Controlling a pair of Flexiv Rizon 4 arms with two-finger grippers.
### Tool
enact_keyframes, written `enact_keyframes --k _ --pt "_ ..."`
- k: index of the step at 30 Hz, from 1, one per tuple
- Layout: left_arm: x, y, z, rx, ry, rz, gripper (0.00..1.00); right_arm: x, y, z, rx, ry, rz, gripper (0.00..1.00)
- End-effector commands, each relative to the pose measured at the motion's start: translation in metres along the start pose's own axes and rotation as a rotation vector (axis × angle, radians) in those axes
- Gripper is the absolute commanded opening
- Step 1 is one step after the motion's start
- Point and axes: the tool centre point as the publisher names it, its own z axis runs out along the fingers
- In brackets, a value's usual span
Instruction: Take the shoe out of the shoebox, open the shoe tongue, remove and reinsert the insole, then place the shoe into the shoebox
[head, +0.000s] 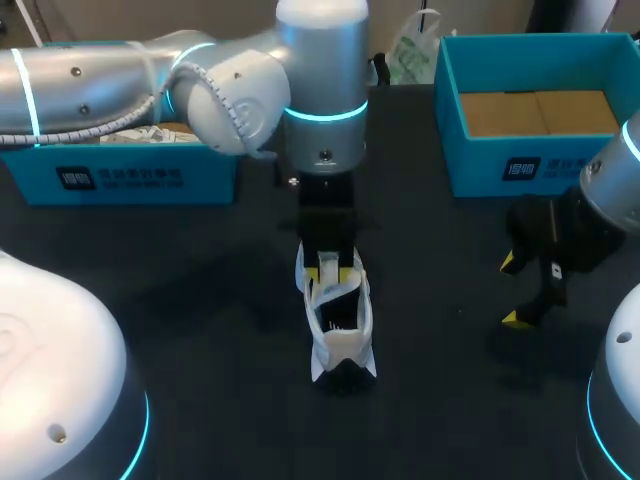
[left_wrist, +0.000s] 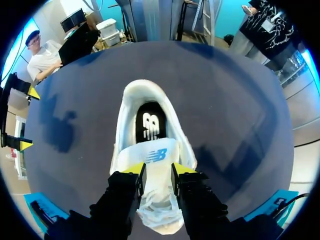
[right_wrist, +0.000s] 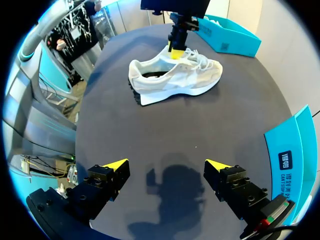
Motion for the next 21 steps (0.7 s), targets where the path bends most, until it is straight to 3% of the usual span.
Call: enact_keyframes --k 1,5,14,21 --pt "0.006 -0.004 -0.016 -0.031 -0.029 -0.006 0.33 0.001 0.000 0.000 0.001 -0.002 0.000 1.00" --pt "0.003 0.000 -0.017 -0.045 -0.039 -0.015 0.34 0.001 0.000 0.000 0.001 -0.002 0.000 1.00" --pt "-0.017 -0.006 0.021 -0.046 0.052 0.014 0.33 0.001 0.000 0.000 0.001 -0.002 0.000 1.00" --pt "-0.015 -0.017 0.007 -0.060 0.014 0.043 0.33 0.001 0.000 0.000 0.001 -0.002 0.000 1.00"
